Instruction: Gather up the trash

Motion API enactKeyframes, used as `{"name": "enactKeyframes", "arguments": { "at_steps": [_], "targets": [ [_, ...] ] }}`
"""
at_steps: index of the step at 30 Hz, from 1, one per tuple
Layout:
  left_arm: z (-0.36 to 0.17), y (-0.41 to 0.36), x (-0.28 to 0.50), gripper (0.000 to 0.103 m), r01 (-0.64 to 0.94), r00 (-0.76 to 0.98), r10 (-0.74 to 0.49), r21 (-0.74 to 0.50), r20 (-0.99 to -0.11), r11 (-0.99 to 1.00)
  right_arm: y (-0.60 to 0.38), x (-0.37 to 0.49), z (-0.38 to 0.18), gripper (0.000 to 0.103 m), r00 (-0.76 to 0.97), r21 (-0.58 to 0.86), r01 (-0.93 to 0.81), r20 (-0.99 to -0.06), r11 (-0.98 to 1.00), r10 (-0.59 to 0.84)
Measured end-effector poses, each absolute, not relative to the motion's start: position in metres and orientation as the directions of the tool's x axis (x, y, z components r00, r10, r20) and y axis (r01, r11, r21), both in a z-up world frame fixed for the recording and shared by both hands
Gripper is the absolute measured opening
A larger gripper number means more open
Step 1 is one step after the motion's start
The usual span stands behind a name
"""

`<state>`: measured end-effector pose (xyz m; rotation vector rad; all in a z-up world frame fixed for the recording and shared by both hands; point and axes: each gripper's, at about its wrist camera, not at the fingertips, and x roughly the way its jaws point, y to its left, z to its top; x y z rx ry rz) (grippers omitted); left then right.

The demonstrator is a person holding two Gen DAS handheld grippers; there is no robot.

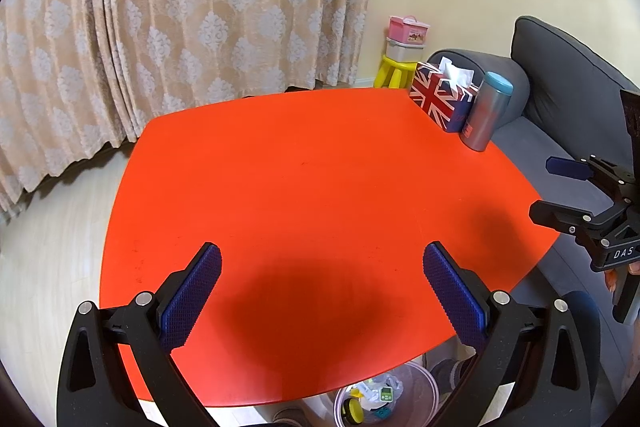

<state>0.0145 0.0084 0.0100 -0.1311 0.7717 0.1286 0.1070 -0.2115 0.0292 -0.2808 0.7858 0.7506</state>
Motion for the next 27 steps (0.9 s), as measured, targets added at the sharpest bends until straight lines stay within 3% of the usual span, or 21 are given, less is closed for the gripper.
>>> {"name": "enactKeyframes", "arguments": {
  "at_steps": [27],
  "targets": [
    [0.0059,0.0051,0.0176,0.097,-0.166,0.703,0.062,-0.078,-0.709,0.983,-0.2134,0.1062,0.0257,0.100,0.468,0.040,-0.702,-0.728,0.711,0.502]
  ]
}}
